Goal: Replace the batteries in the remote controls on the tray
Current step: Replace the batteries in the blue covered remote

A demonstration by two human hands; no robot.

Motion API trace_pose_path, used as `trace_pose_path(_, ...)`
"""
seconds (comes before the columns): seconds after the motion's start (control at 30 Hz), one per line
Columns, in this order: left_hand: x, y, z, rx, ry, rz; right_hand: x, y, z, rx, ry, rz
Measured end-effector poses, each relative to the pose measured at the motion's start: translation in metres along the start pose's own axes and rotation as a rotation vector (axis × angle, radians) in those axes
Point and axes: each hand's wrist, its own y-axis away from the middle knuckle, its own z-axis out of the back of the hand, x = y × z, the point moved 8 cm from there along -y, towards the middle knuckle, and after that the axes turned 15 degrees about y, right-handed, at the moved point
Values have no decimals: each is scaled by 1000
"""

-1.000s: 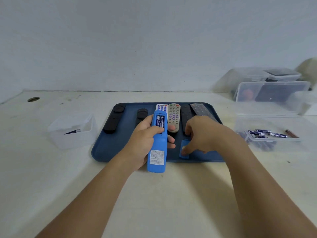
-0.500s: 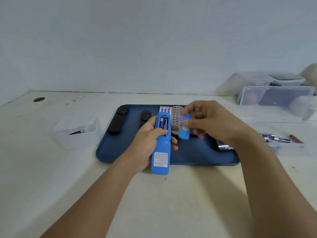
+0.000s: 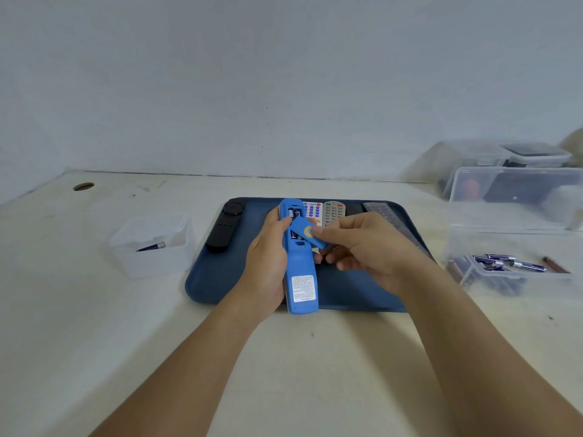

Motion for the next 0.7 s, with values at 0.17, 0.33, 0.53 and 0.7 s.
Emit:
trace_pose_path(0.17,-4,2,-4,29,-66,-57,-4,1,-8,50,-281,-108)
trace_pose_path(0.33,-5,1,-5,76,-132,-103,0,3,-20,9,-415,-81)
trace_pose_path(0.53,-7,0,-7,118,-106,-111,1,2,-25,-27,-485,-36)
trace_pose_path(0.7,-8,3,-11,150,-167,-127,2,2,-23,-12,-494,-35)
